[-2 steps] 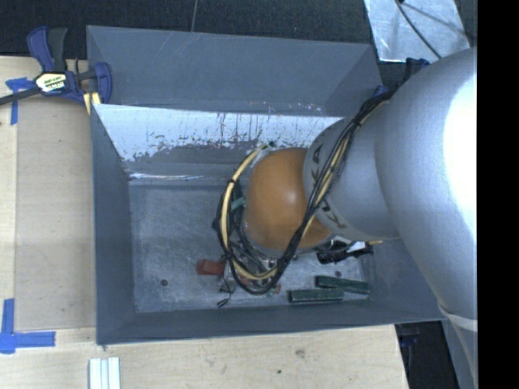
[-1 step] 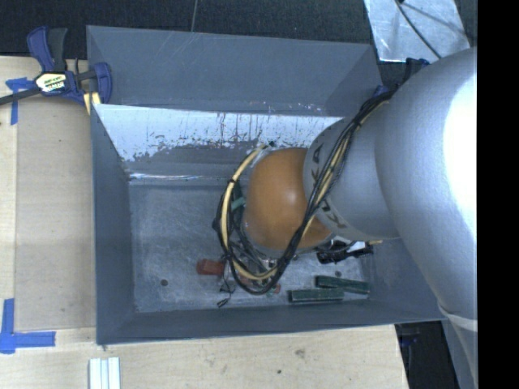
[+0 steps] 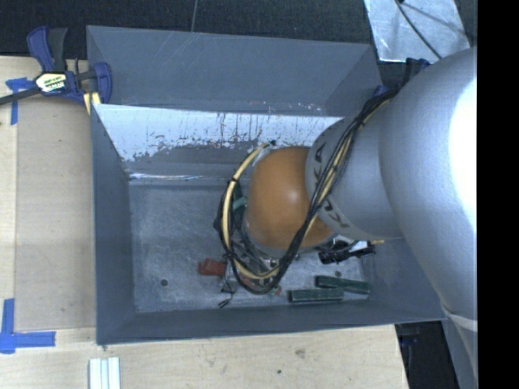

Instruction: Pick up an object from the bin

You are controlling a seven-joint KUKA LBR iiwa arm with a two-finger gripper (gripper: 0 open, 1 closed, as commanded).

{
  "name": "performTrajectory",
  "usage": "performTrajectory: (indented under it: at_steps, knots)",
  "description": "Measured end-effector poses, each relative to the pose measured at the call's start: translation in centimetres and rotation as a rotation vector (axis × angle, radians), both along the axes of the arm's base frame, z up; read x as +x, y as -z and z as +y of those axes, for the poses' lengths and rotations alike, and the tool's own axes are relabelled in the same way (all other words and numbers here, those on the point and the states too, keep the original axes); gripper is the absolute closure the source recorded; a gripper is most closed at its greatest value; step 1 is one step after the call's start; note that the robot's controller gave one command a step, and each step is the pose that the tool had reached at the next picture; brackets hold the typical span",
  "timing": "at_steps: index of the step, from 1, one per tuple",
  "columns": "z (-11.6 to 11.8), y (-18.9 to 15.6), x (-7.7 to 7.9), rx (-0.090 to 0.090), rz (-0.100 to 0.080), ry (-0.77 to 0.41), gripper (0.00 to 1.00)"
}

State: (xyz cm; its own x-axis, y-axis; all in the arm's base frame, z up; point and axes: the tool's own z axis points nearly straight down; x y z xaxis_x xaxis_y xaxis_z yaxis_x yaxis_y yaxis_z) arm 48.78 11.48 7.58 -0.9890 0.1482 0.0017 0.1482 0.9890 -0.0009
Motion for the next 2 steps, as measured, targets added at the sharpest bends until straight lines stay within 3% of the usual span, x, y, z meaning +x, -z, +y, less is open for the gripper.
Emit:
performTrajectory:
  at_steps: [2]
  knots:
    - [0.0,-2.8,0.1,0.001,-0.003,0.001,1.0]
